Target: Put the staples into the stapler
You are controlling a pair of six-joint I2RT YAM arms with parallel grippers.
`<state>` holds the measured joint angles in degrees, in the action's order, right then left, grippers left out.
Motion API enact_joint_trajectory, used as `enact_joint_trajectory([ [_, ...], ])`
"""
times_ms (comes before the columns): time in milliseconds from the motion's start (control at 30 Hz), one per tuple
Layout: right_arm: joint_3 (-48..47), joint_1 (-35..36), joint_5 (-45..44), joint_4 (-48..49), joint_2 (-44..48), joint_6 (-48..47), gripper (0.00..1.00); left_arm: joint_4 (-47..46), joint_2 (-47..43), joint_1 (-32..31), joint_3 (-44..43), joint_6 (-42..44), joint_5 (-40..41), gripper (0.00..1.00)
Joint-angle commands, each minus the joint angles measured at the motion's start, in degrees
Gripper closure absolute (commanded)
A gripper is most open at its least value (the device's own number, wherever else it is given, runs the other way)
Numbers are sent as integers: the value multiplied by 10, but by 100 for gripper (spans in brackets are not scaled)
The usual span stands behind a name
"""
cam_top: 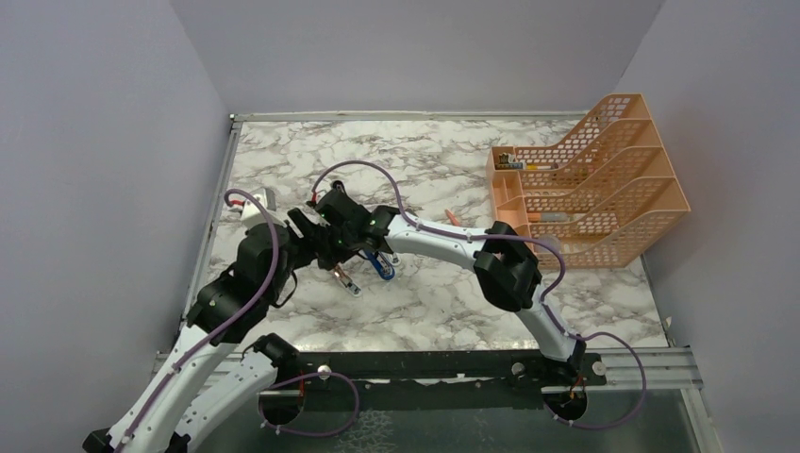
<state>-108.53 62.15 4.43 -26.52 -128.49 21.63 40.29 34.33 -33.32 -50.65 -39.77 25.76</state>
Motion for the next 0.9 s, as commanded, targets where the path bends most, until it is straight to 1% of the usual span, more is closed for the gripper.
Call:
enact_joint_trajectory([
  [0,17,1,-11,-15,9,-16,45,31,-11,3,56,-77,-89,38],
  [100,24,1,-9,-18,11,-14,46,44,-15,3,87,-105,-100,48],
  [267,28,1,-10,-17,15,-3,51,72,-21,3,116,-142,-81,66],
  [367,30,1,-12,-14,18,2,53,70,-5,3,139,-160,-93,70],
  [500,39,1,-23,-7,29,13,55,48,37,3,165,-180,-116,70],
  [667,63,0,-42,7,49,26,60,-14,66,3,218,-194,-151,70],
  [867,68,-1,-113,8,58,46,63,-104,89,3,264,-199,-188,71],
])
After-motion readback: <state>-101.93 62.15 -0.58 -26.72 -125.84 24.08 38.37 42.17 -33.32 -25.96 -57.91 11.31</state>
